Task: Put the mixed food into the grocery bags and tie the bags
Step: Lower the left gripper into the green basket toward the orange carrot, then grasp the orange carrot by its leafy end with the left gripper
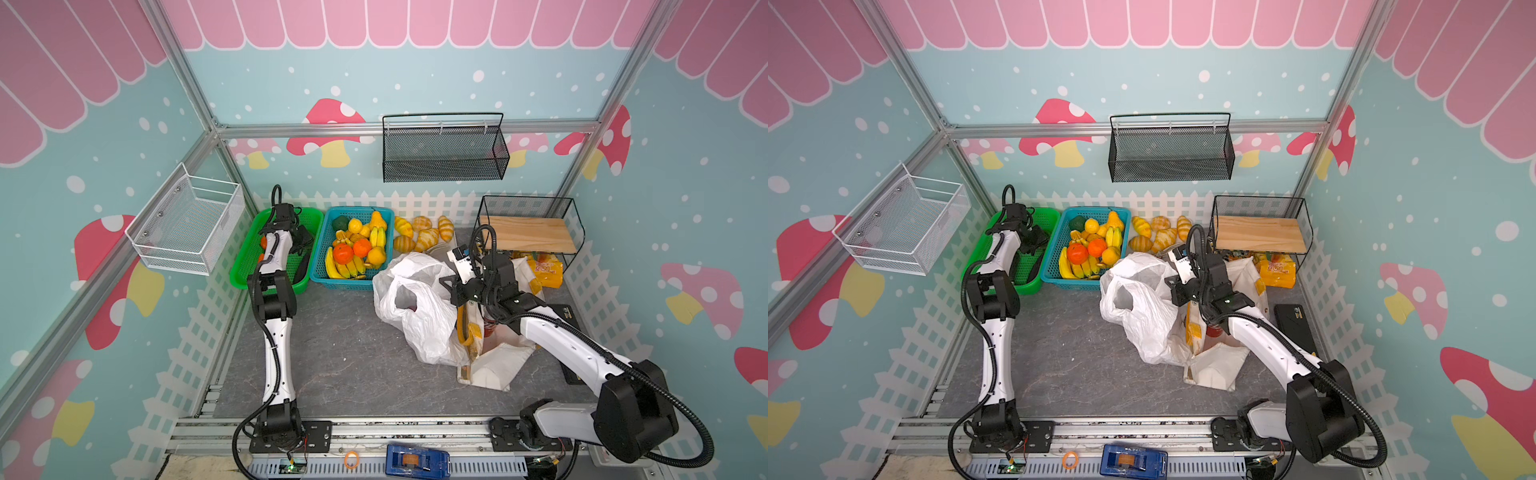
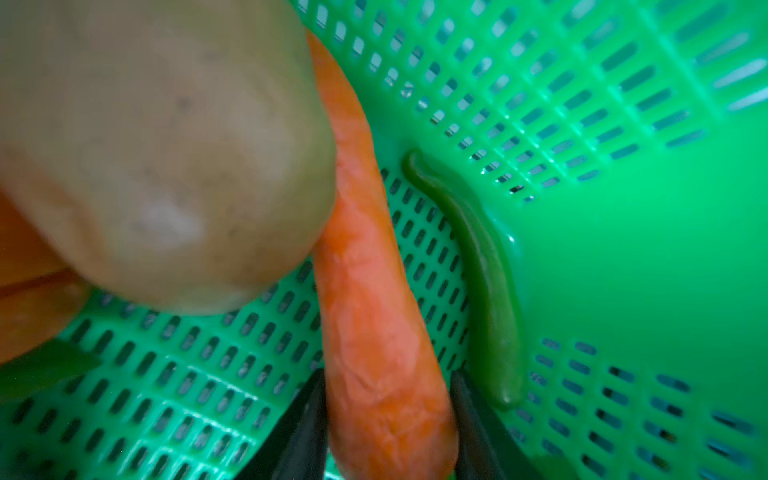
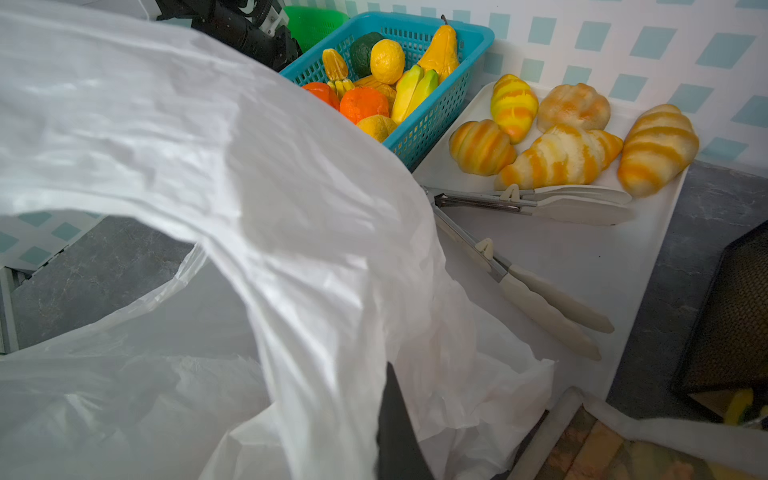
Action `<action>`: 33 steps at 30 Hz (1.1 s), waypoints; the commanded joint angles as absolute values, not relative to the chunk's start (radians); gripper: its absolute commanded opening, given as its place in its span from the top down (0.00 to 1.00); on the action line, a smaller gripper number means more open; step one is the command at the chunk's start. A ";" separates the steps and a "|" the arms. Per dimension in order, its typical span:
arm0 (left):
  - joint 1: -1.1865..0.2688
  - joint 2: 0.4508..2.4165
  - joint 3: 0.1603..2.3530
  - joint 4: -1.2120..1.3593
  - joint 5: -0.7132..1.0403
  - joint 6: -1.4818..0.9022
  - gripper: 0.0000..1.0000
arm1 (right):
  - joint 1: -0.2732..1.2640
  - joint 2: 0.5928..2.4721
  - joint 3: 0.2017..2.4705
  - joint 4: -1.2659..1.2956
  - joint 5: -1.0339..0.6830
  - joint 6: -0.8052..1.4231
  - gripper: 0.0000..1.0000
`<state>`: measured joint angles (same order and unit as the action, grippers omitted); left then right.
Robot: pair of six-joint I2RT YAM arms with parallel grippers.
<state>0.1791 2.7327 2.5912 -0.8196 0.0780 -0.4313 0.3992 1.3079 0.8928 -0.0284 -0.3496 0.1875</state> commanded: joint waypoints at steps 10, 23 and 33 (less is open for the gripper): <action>0.170 2.502 2.391 -0.838 0.031 -0.399 0.71 | 0.397 1.297 0.886 -0.024 -0.365 0.178 1.00; 0.146 1.944 1.676 -0.574 0.117 -0.464 0.71 | 0.397 1.253 0.889 -0.007 -0.377 0.199 1.00; -0.011 1.319 1.100 -0.392 0.172 -0.554 0.72 | 0.396 1.254 0.898 0.016 -0.379 0.237 1.00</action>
